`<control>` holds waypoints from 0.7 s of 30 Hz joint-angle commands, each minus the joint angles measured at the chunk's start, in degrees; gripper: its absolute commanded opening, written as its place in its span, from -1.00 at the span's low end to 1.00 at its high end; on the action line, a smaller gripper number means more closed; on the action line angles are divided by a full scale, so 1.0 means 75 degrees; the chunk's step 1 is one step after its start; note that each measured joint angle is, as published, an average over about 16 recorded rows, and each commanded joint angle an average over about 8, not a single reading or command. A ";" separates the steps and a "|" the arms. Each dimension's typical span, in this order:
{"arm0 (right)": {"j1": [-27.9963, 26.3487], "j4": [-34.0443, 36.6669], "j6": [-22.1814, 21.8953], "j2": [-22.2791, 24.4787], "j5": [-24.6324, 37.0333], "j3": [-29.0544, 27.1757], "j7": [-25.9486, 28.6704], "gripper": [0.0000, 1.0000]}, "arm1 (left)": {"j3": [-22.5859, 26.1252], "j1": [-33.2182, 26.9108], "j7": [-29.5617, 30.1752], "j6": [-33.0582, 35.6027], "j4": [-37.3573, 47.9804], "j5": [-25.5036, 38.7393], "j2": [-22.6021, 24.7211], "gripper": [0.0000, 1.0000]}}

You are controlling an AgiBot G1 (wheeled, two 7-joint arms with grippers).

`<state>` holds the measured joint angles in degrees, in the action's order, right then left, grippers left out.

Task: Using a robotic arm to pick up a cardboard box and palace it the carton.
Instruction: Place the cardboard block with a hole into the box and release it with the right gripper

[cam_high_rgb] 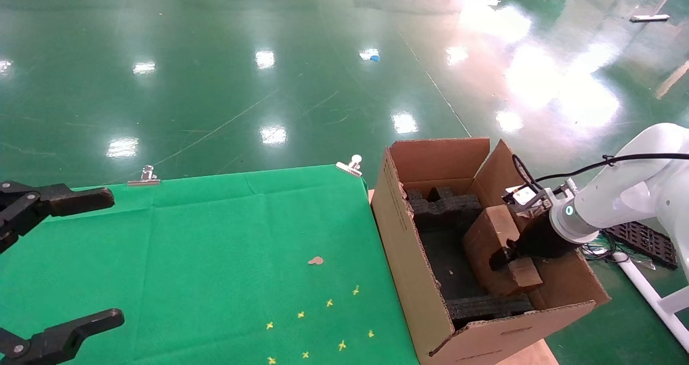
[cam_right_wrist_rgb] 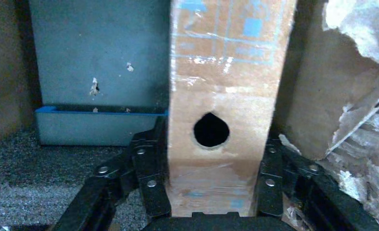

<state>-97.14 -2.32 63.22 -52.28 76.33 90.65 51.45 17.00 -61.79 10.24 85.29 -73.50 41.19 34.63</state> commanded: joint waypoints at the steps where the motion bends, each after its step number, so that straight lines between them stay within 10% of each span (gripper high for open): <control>1: -0.0018 0.0035 -0.0004 -0.0022 0.0014 0.0009 -0.0013 1.00 | 0.0001 0.0000 0.0000 0.0000 0.0000 -0.0001 0.0000 1.00; 21: -0.0384 0.0134 0.0040 -0.0114 0.0042 0.0022 -0.0218 1.00 | 0.0009 -0.0002 -0.0005 -0.0004 0.0000 -0.0006 -0.0004 1.00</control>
<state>-100.79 -1.47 63.63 -53.06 76.65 90.81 49.55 17.07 -61.81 10.20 85.26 -73.50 41.14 34.60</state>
